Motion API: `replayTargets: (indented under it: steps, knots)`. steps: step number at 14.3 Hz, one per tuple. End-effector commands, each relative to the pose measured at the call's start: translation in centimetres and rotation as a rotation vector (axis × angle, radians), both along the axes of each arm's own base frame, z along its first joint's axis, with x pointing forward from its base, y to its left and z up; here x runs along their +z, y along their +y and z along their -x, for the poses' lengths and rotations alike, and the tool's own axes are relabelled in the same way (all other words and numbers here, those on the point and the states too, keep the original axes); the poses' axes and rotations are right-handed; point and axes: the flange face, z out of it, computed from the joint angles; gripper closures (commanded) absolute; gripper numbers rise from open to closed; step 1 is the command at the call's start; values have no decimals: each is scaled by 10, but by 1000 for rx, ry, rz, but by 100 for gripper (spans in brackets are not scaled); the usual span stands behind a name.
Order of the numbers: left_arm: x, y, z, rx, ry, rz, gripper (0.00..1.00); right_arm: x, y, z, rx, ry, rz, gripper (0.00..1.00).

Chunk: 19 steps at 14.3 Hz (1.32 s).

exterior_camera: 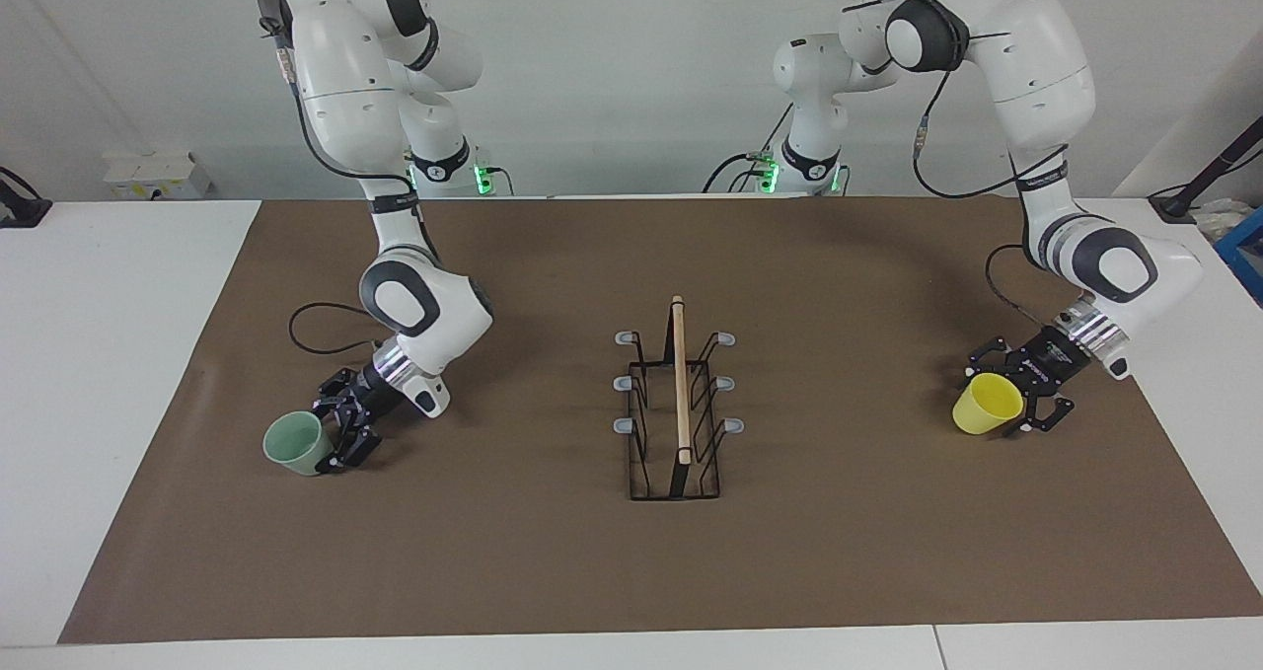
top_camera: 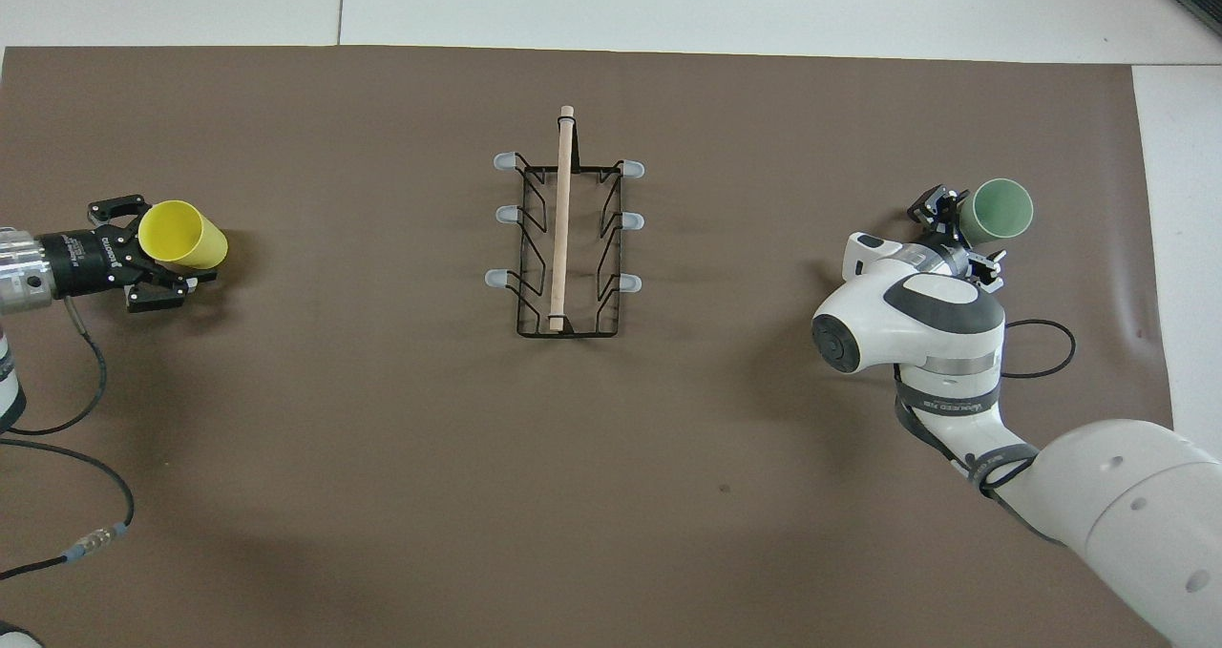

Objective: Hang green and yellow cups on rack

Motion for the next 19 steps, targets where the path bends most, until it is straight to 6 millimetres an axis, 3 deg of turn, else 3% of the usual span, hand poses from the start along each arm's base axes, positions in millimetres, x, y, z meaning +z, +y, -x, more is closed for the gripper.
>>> replayTargets:
  steps: [1, 3, 5, 6, 7, 9, 10, 11, 13, 16, 19]
  knots:
    - [6, -5, 5, -29, -73, -29, 0, -5, -16, 6, 43, -7, 7, 0]
    - [9, -8, 3, -51, -99, -41, 0, -8, -21, 8, 61, -17, 4, 0]
    - [16, -16, -2, -77, -138, -69, 83, -11, -25, 10, 69, -7, 3, 0]
    - [19, -20, -4, -99, -161, -82, 100, -12, -25, 11, 73, -4, -2, 14]
    - [24, -26, -8, -110, -172, -97, 100, -12, -25, 11, 74, -3, -4, 32]
    - [46, -37, -27, -135, -213, -124, 100, -12, -24, 11, 74, -5, -3, 81]
    - [60, -44, -38, -161, -241, -147, 100, -11, -24, 10, 71, -8, -1, 95]
    - [78, -48, -49, -213, -263, -203, 100, -10, -23, 10, 64, -10, -3, 100]
    - [108, -61, -68, -312, -302, -294, 100, -8, -18, 7, 46, -14, -15, 100]
    - [135, -77, -74, -416, -319, -396, 100, 10, -15, 0, -43, 4, -86, 100]
    - [179, -119, -71, -605, -351, -602, 100, 59, 3, -11, -190, 34, -251, 100]
